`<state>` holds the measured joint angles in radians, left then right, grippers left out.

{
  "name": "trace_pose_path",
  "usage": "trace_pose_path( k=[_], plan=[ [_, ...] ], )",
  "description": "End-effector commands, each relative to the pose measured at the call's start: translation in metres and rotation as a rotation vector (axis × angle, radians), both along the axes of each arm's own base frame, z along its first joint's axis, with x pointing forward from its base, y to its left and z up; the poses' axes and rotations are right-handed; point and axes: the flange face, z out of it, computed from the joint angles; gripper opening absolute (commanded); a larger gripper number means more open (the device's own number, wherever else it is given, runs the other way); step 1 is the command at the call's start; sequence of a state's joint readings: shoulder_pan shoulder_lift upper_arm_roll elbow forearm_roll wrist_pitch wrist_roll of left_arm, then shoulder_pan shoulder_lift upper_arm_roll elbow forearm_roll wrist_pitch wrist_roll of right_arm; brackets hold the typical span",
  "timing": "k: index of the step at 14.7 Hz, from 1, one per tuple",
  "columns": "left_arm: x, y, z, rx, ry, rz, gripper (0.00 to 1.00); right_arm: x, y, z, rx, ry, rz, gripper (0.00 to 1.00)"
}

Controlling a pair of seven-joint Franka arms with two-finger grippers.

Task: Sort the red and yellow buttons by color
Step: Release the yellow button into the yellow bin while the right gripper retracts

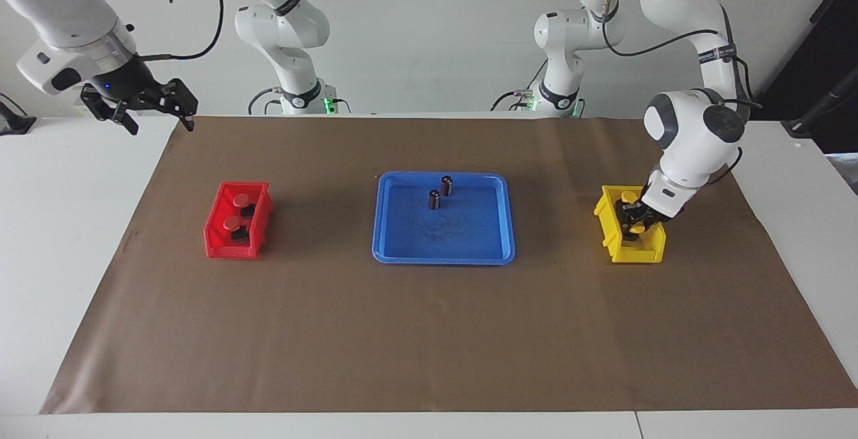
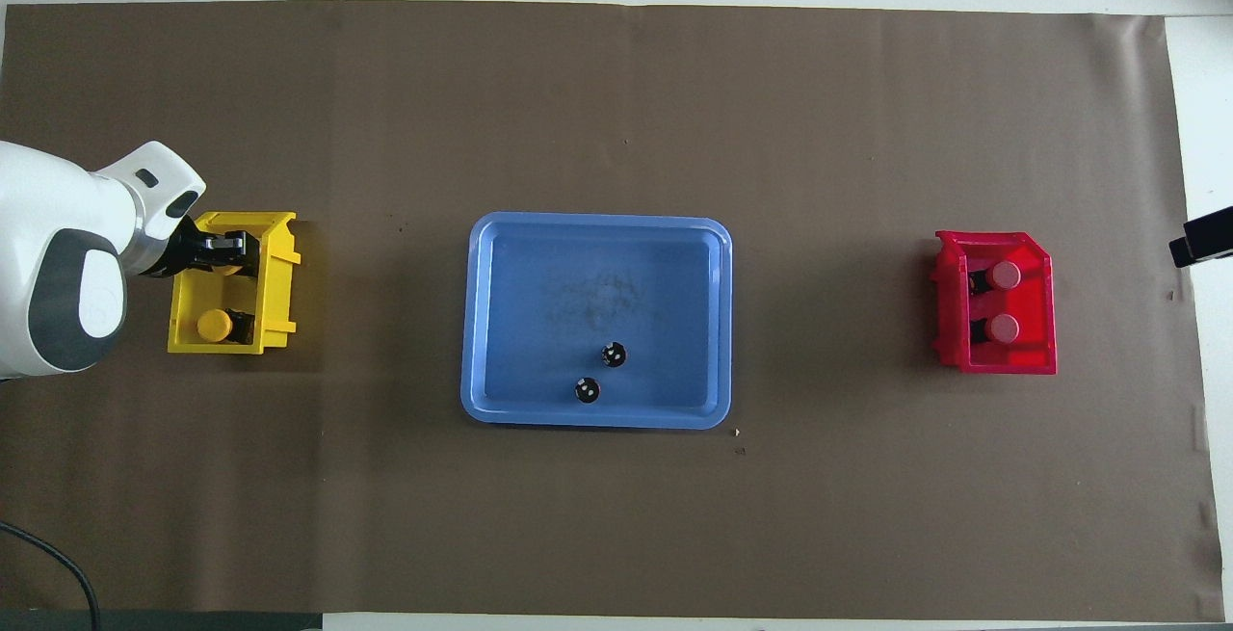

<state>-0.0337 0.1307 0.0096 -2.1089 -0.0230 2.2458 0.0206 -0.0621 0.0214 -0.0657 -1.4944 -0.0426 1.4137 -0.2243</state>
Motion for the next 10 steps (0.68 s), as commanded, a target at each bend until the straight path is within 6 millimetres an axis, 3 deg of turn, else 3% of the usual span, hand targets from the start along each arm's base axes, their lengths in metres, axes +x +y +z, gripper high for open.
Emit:
trace_pose_path(
  k=[1, 6, 8, 10],
  plan=[
    [0.004, 0.004, 0.012, 0.001, 0.008, 0.005, 0.66, -0.002, -0.001, 0.006, -0.011, -0.004, -0.008, 1.00],
    [0.014, 0.007, 0.056, 0.001, 0.047, 0.006, 0.69, 0.002, -0.001, 0.003, -0.017, -0.007, -0.011, 1.00],
    [0.018, 0.011, 0.094, 0.011, 0.093, 0.001, 1.00, 0.002, -0.002, 0.003, -0.019, -0.007, -0.010, 1.00],
    [0.022, 0.014, 0.150, 0.008, 0.087, -0.039, 1.00, 0.002, -0.001, 0.005, -0.011, -0.012, -0.008, 1.00]
  ],
)
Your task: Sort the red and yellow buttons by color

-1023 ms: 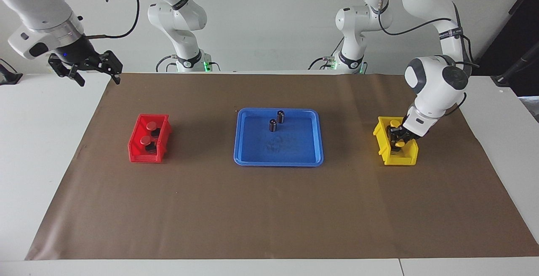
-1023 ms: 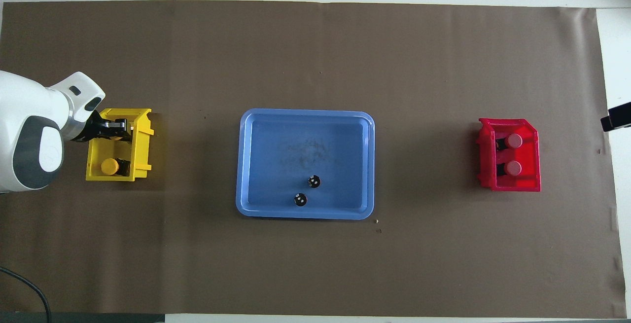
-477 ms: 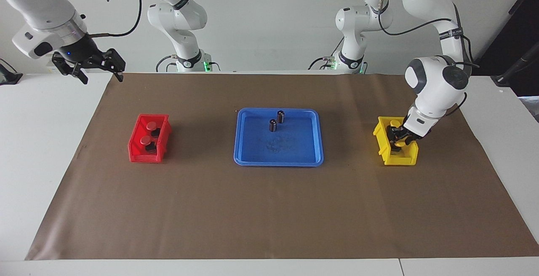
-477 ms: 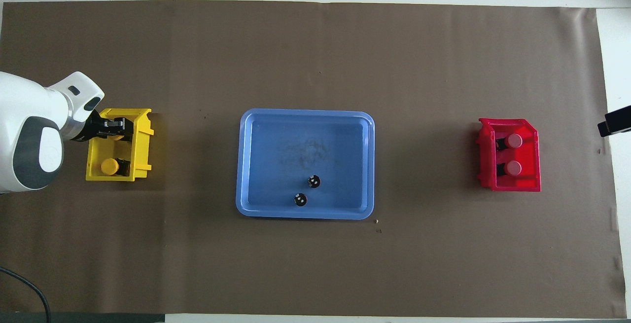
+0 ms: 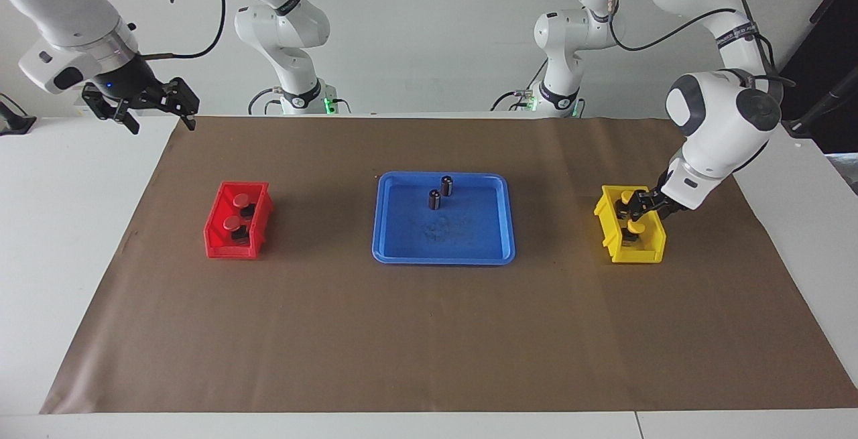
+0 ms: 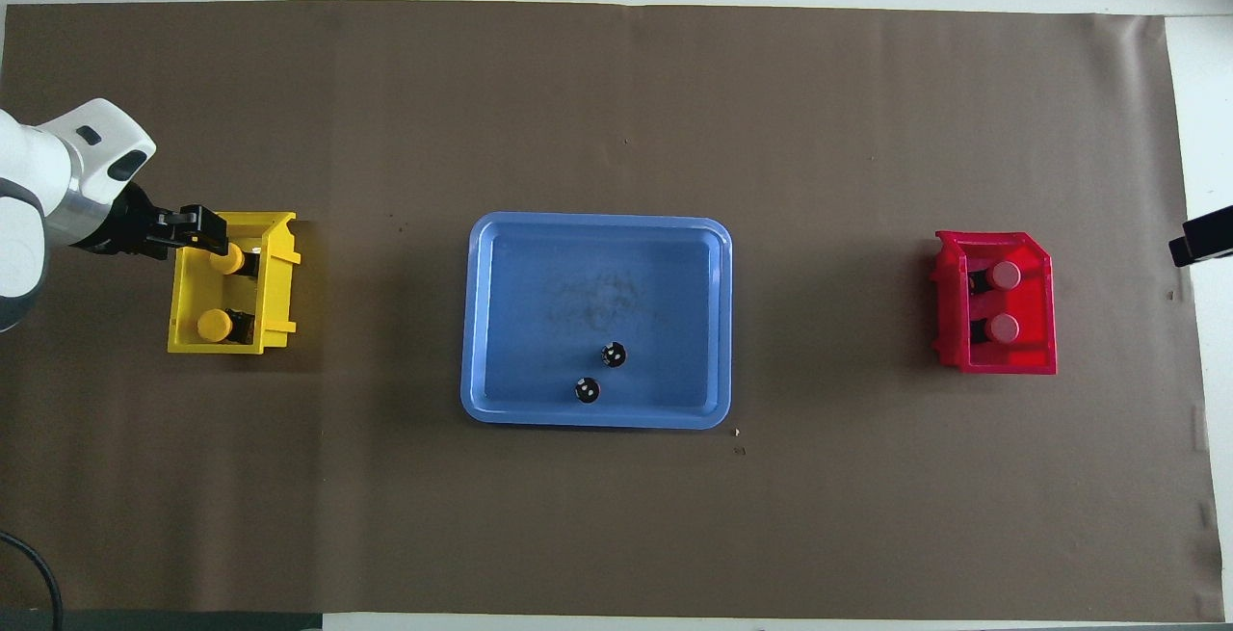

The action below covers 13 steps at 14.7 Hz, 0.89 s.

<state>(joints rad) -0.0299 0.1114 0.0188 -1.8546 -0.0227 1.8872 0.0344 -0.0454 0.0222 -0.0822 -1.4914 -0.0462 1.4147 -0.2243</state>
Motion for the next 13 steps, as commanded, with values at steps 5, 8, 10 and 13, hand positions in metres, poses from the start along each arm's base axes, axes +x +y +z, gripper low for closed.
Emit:
trace_pose_path(
  k=[5, 8, 10, 13],
  plan=[
    [-0.023, 0.005, 0.164, -0.003, 0.017, -0.042, 1.00, 0.000, -0.002, 0.005, -0.008, -0.008, -0.010, 1.00],
    [-0.035, -0.011, 0.176, -0.001, 0.031, -0.065, 1.00, 0.000, 0.000, 0.004, -0.007, -0.002, -0.010, 1.00],
    [-0.035, -0.028, 0.183, 0.000, 0.017, -0.096, 1.00, 0.000, 0.001, 0.005, -0.007, -0.002, -0.004, 1.00],
    [-0.038, -0.045, 0.193, 0.003, 0.000, -0.126, 1.00, -0.001, 0.000, 0.004, -0.008, 0.002, -0.006, 1.00]
  ],
)
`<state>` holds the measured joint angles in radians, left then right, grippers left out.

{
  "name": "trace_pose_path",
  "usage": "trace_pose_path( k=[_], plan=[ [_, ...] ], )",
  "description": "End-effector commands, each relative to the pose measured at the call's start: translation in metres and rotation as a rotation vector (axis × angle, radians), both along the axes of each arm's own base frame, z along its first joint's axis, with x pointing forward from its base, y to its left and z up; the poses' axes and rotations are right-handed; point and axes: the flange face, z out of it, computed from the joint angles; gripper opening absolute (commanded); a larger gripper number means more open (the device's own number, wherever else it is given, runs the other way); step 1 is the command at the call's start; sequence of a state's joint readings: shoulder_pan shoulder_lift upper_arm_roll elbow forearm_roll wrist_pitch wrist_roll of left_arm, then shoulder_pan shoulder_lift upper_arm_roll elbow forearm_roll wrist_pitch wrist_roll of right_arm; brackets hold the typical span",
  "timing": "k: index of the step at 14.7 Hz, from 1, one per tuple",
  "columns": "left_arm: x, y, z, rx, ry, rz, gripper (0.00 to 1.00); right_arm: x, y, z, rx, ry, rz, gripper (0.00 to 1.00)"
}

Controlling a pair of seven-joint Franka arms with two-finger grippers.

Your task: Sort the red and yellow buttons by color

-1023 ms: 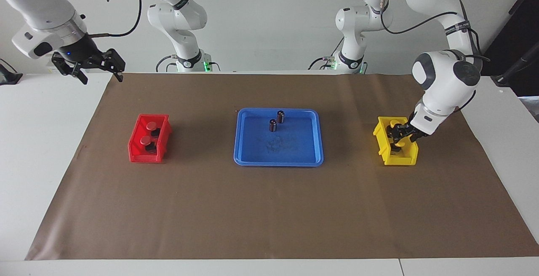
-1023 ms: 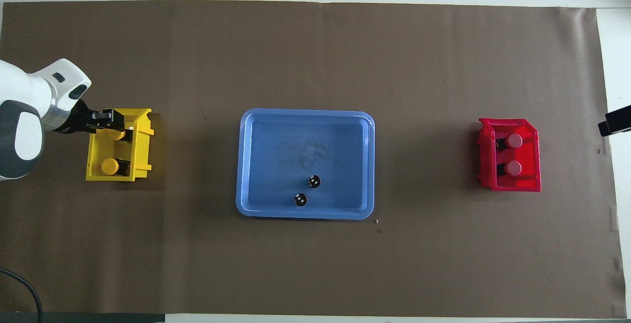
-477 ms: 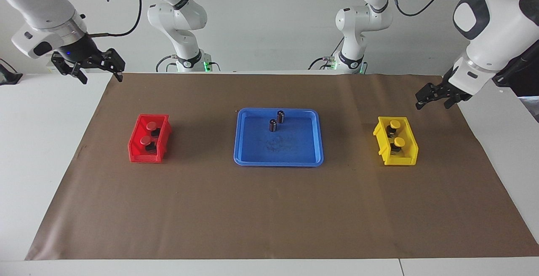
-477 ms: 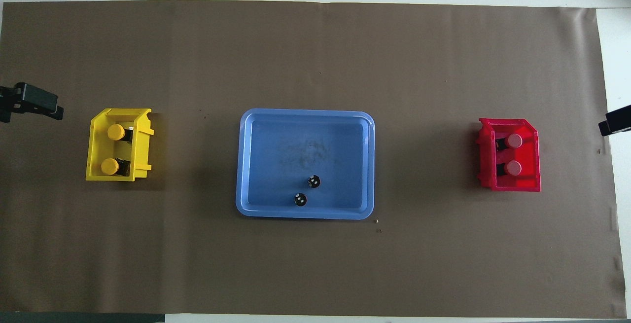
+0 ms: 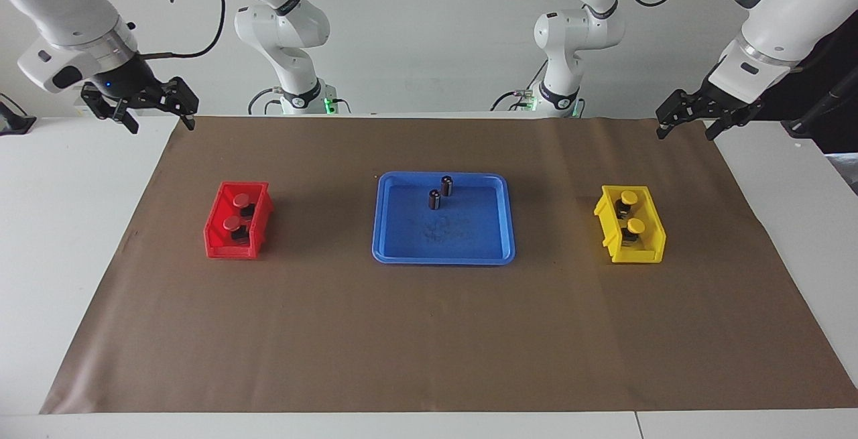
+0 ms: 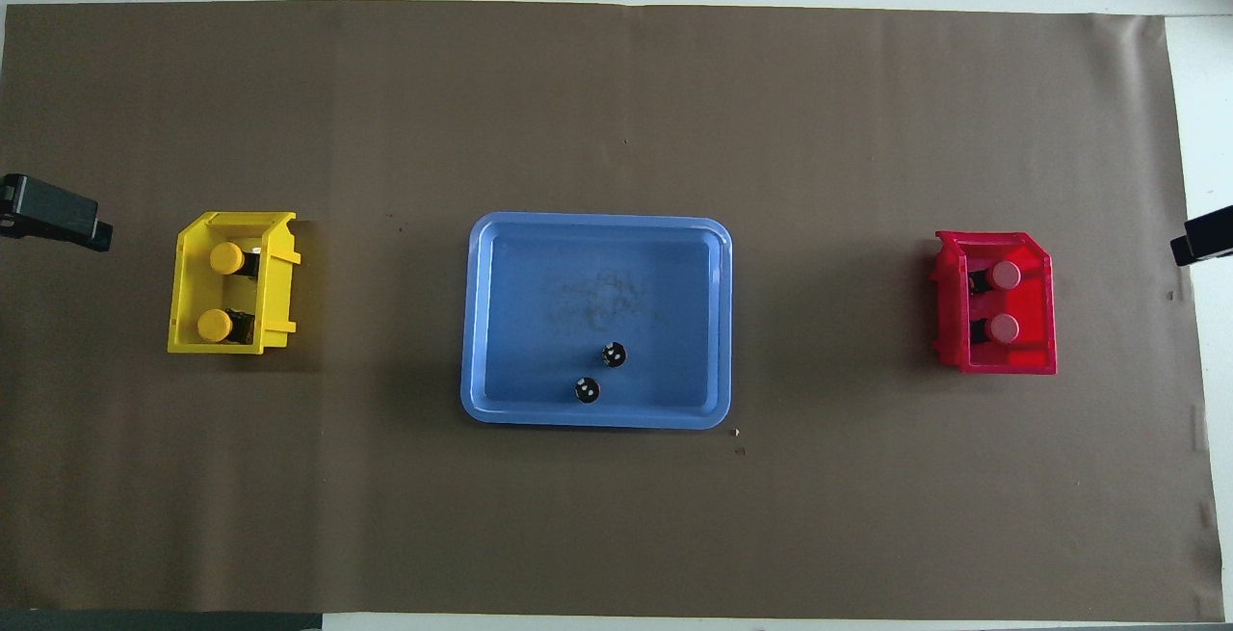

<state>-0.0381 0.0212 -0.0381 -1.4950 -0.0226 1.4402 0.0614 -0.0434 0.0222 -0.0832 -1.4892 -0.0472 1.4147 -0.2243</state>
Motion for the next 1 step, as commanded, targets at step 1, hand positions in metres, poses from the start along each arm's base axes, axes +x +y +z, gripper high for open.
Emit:
trace_pose_path(
  k=[1],
  plan=[
    [-0.0011, -0.0107, 0.0088, 0.010, -0.002, -0.025, 1.00, -0.0004, 0.0005, 0.0033, -0.007, 0.002, -0.007, 1.00]
  ],
)
